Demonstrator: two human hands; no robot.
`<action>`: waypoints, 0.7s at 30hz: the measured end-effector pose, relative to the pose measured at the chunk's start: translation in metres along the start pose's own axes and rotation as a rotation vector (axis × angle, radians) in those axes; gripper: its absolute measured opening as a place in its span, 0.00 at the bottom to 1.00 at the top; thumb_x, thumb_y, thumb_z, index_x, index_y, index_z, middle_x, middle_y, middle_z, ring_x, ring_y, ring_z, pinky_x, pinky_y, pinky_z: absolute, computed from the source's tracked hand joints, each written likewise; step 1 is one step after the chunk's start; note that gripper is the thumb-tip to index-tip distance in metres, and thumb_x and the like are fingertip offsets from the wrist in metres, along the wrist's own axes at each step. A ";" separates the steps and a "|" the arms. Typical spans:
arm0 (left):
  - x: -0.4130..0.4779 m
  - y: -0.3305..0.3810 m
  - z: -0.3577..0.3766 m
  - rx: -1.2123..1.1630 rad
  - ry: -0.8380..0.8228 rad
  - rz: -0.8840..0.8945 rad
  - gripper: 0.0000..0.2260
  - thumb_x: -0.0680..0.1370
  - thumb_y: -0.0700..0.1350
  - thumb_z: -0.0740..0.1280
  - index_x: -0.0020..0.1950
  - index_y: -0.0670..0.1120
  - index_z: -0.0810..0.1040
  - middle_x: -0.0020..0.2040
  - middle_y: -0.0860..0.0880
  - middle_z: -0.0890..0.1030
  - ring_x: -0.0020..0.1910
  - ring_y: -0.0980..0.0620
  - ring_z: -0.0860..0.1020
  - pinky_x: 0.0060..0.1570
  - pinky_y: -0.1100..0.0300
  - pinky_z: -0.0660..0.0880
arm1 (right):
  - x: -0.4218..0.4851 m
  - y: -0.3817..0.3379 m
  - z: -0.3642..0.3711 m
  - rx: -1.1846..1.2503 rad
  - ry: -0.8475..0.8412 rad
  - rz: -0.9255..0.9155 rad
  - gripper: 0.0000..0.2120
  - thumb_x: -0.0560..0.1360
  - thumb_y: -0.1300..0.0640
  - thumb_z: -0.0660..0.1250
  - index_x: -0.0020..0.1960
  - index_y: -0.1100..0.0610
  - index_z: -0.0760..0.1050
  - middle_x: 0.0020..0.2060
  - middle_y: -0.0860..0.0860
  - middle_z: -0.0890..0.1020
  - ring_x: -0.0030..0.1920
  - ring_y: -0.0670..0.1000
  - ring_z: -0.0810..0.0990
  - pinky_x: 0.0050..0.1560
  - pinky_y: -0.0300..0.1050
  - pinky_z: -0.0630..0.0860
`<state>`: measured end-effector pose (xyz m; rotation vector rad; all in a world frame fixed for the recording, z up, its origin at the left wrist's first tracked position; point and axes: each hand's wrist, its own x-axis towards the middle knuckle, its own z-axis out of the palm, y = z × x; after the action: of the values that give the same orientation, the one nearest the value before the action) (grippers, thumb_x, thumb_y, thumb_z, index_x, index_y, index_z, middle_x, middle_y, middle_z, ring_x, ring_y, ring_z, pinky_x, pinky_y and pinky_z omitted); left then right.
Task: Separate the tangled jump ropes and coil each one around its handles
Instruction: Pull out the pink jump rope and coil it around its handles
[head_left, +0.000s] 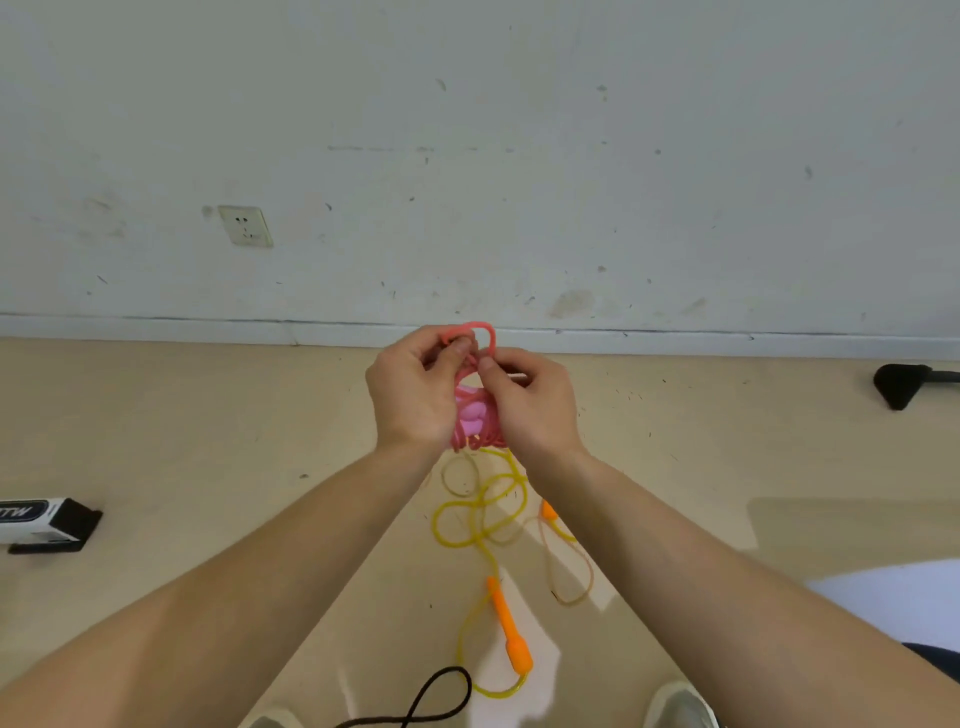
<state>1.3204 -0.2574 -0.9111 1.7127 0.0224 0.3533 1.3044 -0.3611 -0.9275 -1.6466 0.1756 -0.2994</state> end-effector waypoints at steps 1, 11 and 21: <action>0.009 -0.001 0.001 -0.028 0.005 -0.011 0.07 0.78 0.35 0.69 0.47 0.46 0.84 0.39 0.50 0.85 0.38 0.57 0.83 0.41 0.68 0.78 | 0.009 0.000 0.003 0.059 -0.007 0.031 0.06 0.77 0.61 0.68 0.46 0.57 0.85 0.38 0.48 0.86 0.38 0.50 0.84 0.45 0.48 0.81; 0.142 -0.045 0.043 0.022 0.001 -0.027 0.06 0.78 0.37 0.69 0.42 0.43 0.82 0.36 0.48 0.83 0.35 0.57 0.82 0.36 0.70 0.75 | 0.155 0.024 0.019 0.065 -0.110 0.133 0.03 0.75 0.61 0.73 0.43 0.60 0.84 0.39 0.59 0.86 0.38 0.51 0.82 0.46 0.51 0.80; 0.234 0.084 0.054 0.047 -0.131 -0.108 0.02 0.76 0.42 0.73 0.44 0.47 0.82 0.38 0.53 0.84 0.39 0.58 0.83 0.43 0.64 0.78 | 0.233 -0.113 0.011 -0.058 -0.088 0.212 0.03 0.75 0.57 0.73 0.43 0.54 0.85 0.39 0.54 0.86 0.43 0.58 0.86 0.51 0.61 0.82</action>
<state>1.5407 -0.2737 -0.7858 1.7701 0.0276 0.1611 1.5228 -0.4067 -0.7948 -1.6793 0.2918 -0.0612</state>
